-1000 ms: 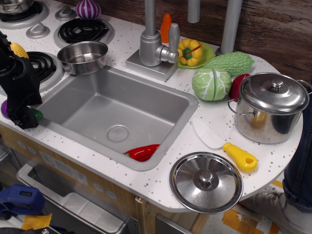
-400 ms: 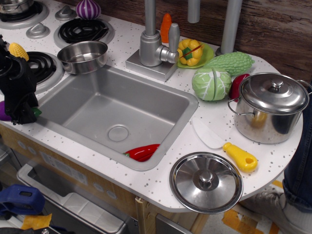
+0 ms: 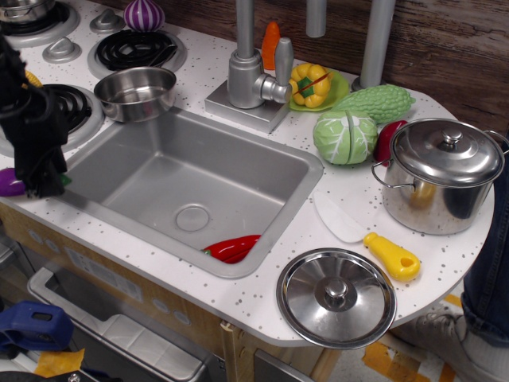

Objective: Put eggplant in pot or pan

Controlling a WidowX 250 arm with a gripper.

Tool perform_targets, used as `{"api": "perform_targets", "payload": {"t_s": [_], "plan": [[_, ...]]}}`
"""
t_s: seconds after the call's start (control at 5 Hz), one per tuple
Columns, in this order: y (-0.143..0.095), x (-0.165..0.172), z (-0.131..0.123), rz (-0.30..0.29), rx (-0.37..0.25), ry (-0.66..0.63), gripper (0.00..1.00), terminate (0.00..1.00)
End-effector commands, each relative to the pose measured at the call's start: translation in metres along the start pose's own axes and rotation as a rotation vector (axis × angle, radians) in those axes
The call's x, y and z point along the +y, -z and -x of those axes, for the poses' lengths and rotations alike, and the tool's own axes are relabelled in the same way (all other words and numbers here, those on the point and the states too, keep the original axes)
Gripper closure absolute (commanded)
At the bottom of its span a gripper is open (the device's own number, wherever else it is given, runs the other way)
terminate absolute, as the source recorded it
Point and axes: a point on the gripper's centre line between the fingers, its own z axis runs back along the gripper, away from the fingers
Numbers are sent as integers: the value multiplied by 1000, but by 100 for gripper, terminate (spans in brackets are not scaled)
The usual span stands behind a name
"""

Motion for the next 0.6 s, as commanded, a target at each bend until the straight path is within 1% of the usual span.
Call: {"api": "perform_targets", "payload": {"t_s": [0.0, 0.2, 0.4], "plan": [[-56, 40, -16, -197, 25, 71, 100, 0], [-62, 68, -29, -265, 21, 112, 100, 0], [-61, 94, -40, -331, -3, 168, 100, 0]]}}
